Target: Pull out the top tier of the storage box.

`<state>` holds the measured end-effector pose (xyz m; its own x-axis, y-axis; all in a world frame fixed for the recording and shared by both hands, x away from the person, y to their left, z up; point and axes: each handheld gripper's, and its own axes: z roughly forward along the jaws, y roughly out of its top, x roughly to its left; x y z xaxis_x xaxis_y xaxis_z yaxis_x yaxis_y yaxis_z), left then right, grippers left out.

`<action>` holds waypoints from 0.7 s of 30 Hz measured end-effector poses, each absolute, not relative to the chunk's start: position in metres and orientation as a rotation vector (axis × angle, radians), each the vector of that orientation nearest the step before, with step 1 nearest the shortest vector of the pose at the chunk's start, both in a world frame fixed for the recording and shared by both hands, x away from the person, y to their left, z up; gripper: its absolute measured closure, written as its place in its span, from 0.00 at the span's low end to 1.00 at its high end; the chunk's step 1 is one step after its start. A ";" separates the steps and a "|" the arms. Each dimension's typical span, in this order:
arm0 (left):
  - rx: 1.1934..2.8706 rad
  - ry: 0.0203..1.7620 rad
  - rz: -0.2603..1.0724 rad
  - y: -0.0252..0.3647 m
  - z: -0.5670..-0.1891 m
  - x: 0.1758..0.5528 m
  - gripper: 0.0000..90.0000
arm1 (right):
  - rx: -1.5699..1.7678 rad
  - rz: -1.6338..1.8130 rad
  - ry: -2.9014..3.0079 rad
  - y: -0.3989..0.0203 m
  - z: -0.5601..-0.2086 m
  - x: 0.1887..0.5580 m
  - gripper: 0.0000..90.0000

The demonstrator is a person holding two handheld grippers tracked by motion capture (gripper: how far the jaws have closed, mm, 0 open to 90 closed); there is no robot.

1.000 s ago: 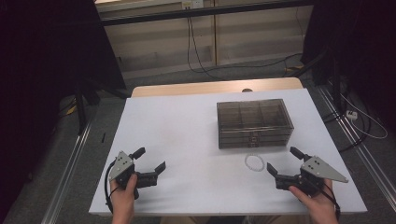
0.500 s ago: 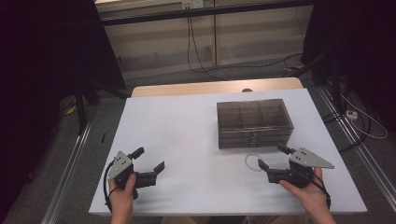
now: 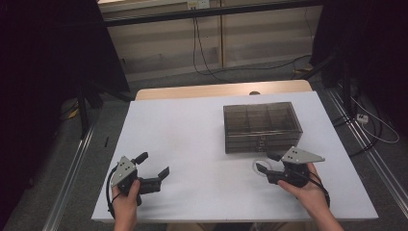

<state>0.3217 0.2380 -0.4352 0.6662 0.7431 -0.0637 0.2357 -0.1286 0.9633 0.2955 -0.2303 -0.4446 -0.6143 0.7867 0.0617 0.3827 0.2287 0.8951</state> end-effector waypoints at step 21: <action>1.696 0.802 0.535 0.237 -0.436 0.322 0.02 | 1.156 1.235 2.319 -0.218 -0.455 0.311 0.82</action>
<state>0.3219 0.2369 -0.4358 0.6649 0.7449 -0.0547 0.2352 -0.1393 0.9619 0.3106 -0.2176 -0.4550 -0.6454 0.7538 0.1237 0.5235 0.3184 0.7903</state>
